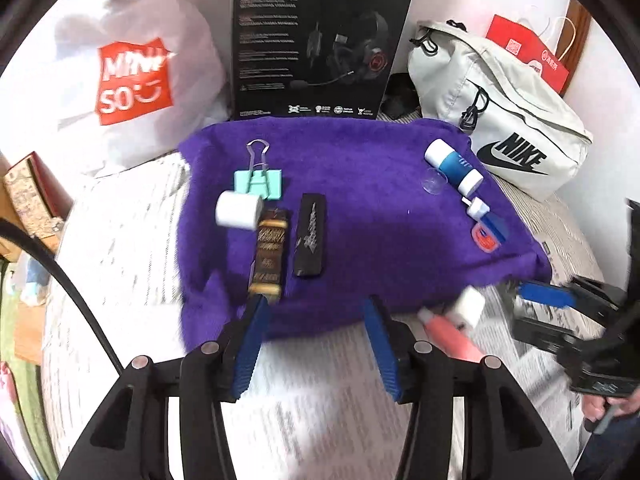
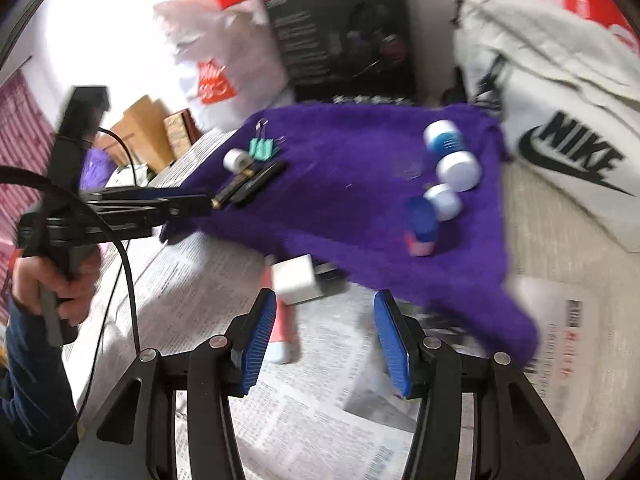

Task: Organize rigid objects
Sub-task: 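Open and withdraw the left gripper while the right gripper moves toward the white charger plug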

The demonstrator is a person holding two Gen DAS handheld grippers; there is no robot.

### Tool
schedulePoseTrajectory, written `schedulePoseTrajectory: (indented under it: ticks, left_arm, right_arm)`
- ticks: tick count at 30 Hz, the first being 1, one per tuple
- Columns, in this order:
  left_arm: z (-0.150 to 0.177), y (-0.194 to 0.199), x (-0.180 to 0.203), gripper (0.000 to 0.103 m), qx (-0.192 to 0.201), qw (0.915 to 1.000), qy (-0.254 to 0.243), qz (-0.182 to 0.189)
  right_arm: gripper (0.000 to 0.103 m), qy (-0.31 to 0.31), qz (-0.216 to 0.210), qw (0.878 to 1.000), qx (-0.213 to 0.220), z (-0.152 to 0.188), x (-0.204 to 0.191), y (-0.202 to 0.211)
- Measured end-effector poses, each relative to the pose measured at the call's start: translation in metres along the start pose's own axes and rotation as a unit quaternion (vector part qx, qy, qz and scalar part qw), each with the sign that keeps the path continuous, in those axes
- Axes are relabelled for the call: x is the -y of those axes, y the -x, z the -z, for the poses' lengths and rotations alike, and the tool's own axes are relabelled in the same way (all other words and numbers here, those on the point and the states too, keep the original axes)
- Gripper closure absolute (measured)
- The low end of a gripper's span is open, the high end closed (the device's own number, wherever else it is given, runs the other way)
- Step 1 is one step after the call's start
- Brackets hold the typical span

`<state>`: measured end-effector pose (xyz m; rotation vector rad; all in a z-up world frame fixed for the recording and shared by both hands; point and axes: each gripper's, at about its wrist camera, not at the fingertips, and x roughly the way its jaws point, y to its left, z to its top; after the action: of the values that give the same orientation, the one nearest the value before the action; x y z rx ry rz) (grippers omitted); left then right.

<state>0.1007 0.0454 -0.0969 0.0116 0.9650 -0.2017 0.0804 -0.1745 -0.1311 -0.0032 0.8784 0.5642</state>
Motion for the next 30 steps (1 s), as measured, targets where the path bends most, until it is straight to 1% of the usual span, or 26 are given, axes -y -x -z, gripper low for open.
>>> schedulePoseTrajectory:
  ticks: [3,7,10,16,17,18,21,22,23,24,25,27,30]
  left_arm:
    - [0.014,0.005,-0.004,0.055,-0.001,1.0000,0.009,0.001]
    - [0.033,0.001,-0.015,0.055,-0.009,0.9995,0.030,0.006]
    - [0.044,-0.005,-0.022,0.055,-0.020,0.9989,0.041,0.009]
    - [0.054,-0.011,-0.021,0.055,-0.027,0.9986,0.041,0.021]
    - [0.056,-0.011,-0.020,0.055,-0.027,0.9986,0.040,0.022]
    - [0.056,-0.012,-0.019,0.055,-0.027,0.9986,0.039,0.022]
    - [0.056,-0.011,-0.020,0.054,-0.025,0.9985,0.040,0.027]
    - [0.056,-0.011,-0.020,0.054,-0.025,0.9985,0.041,0.028]
    - [0.056,-0.011,-0.020,0.053,-0.025,0.9985,0.041,0.029]
    - [0.056,-0.012,-0.020,0.053,-0.025,0.9985,0.039,0.029]
    - [0.057,-0.011,-0.019,0.053,-0.025,0.9985,0.037,0.030]
    - [0.057,-0.011,-0.019,0.052,-0.024,0.9986,0.035,0.031]
    - [0.058,-0.011,-0.018,0.052,-0.024,0.9986,0.034,0.031]
  right_arm:
    - [0.052,0.006,0.010,1.000,-0.015,-0.003,-0.003,-0.020]
    - [0.052,-0.003,-0.003,1.000,-0.024,-0.006,-0.003,-0.032]
    - [0.052,0.000,0.002,1.000,-0.024,-0.009,-0.007,-0.036]
    - [0.050,0.001,0.021,0.999,-0.039,-0.015,-0.019,-0.050]
    - [0.045,0.001,0.022,0.999,-0.038,-0.014,-0.020,-0.050]
    - [0.043,0.001,0.022,0.999,-0.037,-0.014,-0.022,-0.051]
    - [0.043,-0.001,0.031,0.999,-0.032,-0.013,-0.024,-0.052]
    - [0.043,0.000,0.035,0.999,-0.032,-0.013,-0.025,-0.052]
    - [0.047,0.004,0.038,0.999,-0.032,-0.013,-0.026,-0.052]
    - [0.054,0.006,0.038,0.999,-0.030,-0.013,-0.026,-0.051]
    - [0.056,0.005,0.037,0.999,-0.029,-0.013,-0.025,-0.048]
    - [0.056,0.004,0.038,0.999,-0.036,-0.011,-0.022,-0.043]
    - [0.056,0.021,0.049,0.998,-0.039,-0.003,-0.017,-0.030]
